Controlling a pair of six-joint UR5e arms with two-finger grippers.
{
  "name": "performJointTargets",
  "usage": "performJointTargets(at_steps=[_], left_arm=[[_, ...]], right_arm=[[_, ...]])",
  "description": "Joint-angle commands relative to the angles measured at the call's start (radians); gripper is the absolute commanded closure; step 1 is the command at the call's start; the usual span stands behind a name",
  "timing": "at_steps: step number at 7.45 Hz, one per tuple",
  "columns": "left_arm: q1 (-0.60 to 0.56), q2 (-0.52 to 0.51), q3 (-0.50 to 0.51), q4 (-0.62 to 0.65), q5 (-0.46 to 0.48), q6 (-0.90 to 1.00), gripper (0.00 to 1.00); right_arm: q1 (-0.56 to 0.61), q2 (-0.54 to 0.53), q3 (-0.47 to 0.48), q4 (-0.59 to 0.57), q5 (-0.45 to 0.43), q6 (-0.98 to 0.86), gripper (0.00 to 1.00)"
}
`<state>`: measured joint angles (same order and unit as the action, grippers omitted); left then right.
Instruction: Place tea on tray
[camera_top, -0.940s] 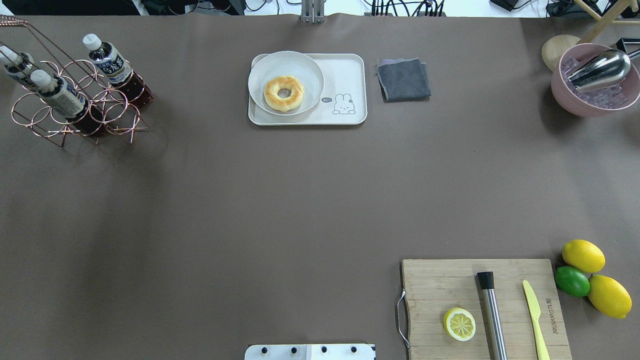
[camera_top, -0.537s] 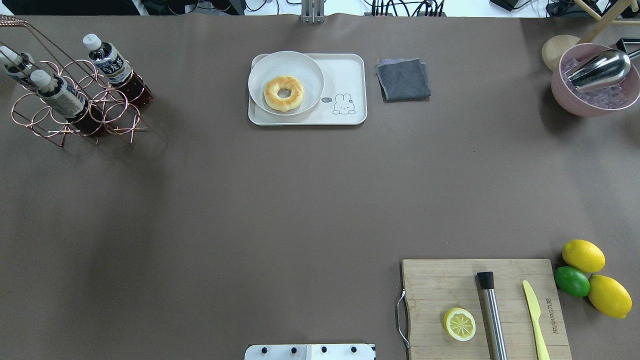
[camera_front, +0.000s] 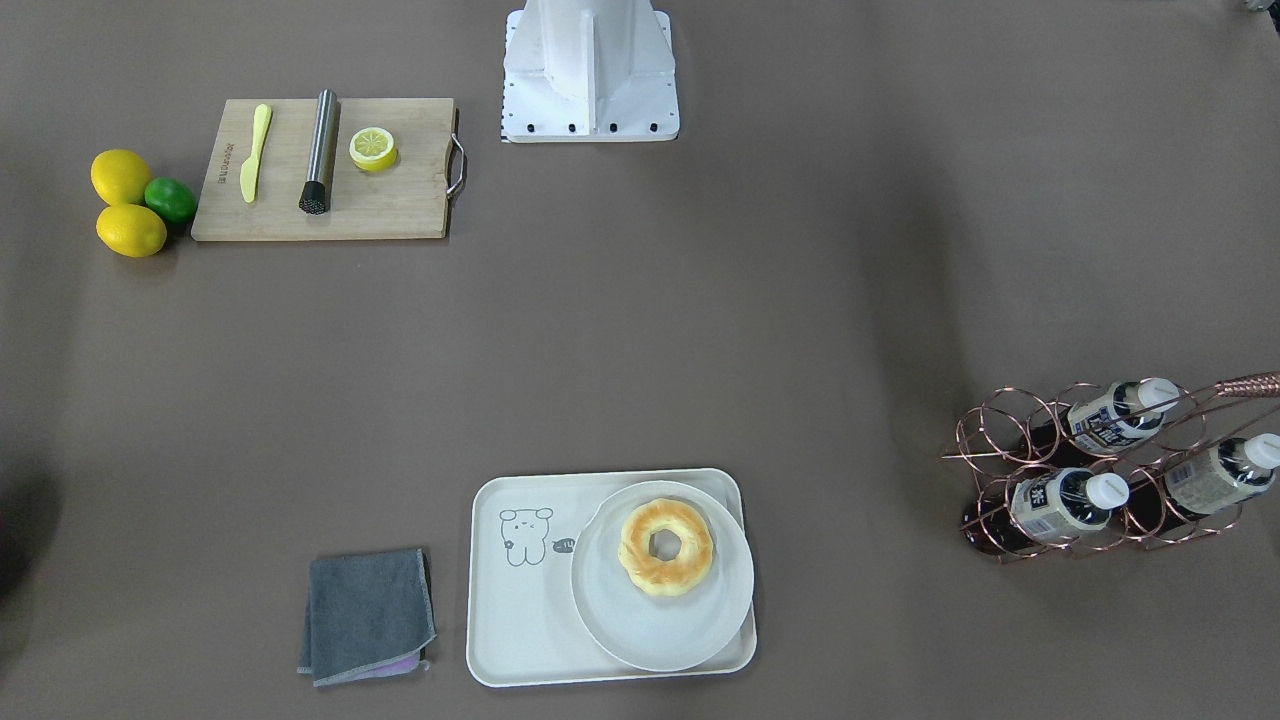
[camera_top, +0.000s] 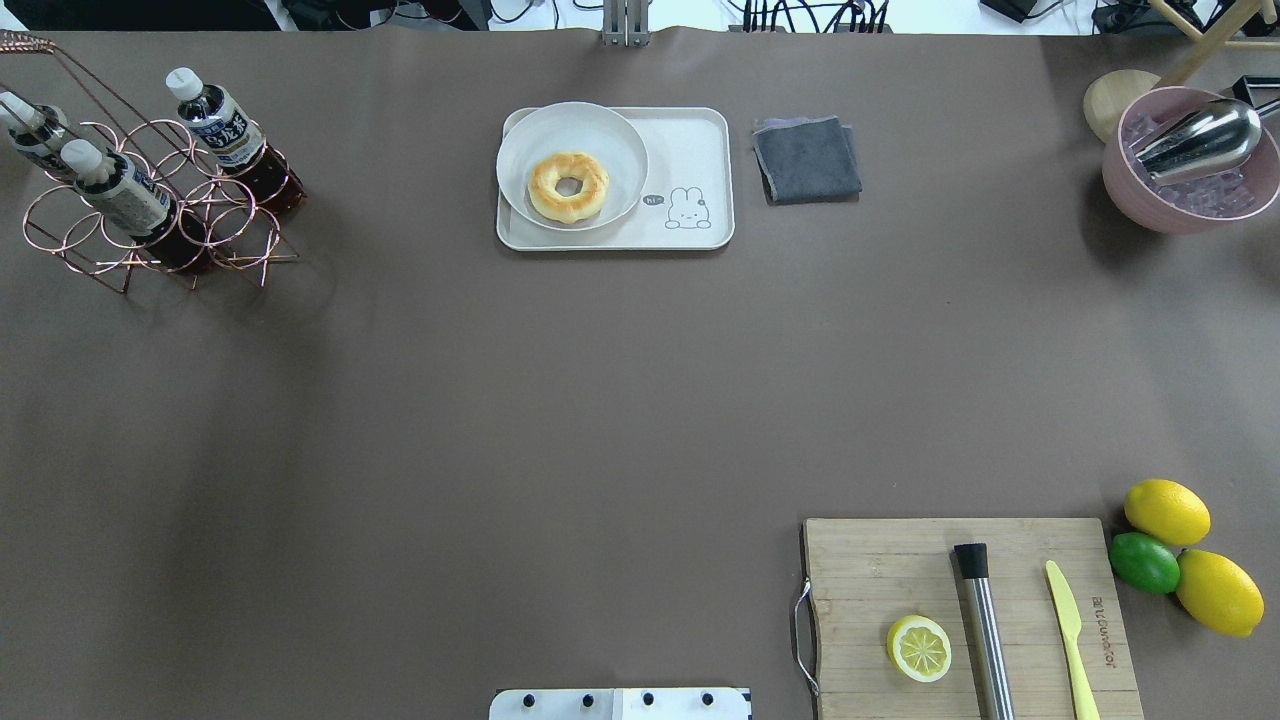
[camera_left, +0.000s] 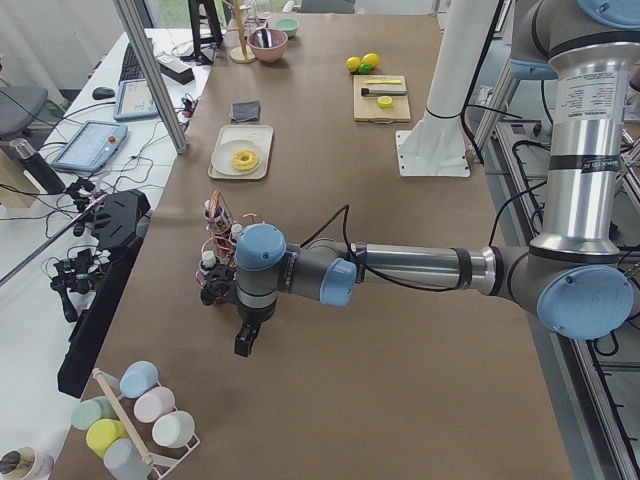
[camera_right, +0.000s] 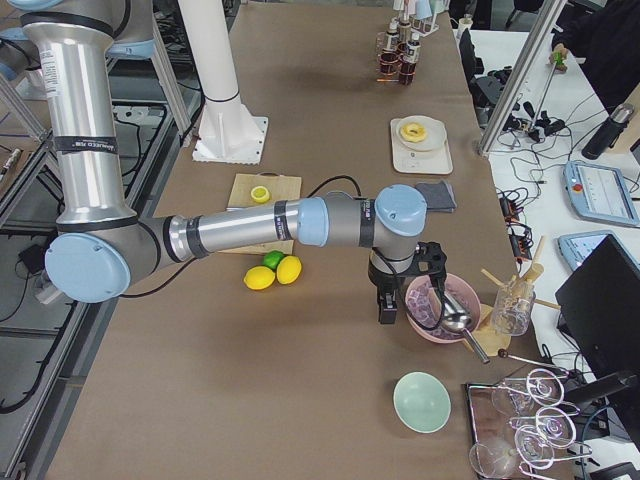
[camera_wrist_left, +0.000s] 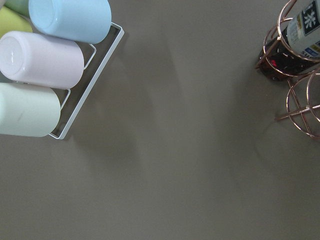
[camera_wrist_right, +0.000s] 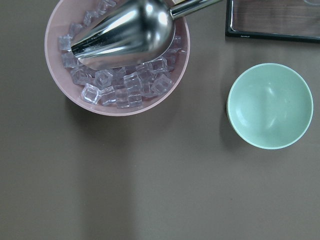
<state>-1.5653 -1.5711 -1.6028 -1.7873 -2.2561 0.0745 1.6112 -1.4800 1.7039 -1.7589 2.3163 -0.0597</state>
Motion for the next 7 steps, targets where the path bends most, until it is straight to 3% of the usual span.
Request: performJointTargets(at_steps=[1, 6, 7], left_arm=[[0.001, 0.002, -0.003, 0.003, -0.002, -0.009, 0.02], [0.010, 0.002, -0.009, 0.002, -0.005, -0.007, 0.02], [0.010, 0.017, -0.025, 0.000, -0.064, -0.004, 0.02]], right_arm=[[-0.001, 0.000, 0.014, 0.001, 0.000, 0.000, 0.00], [-0.001, 0.013, 0.014, 0.001, -0.002, 0.004, 0.00], [-0.001, 0.014, 0.014, 0.001, -0.003, 0.004, 0.00]])
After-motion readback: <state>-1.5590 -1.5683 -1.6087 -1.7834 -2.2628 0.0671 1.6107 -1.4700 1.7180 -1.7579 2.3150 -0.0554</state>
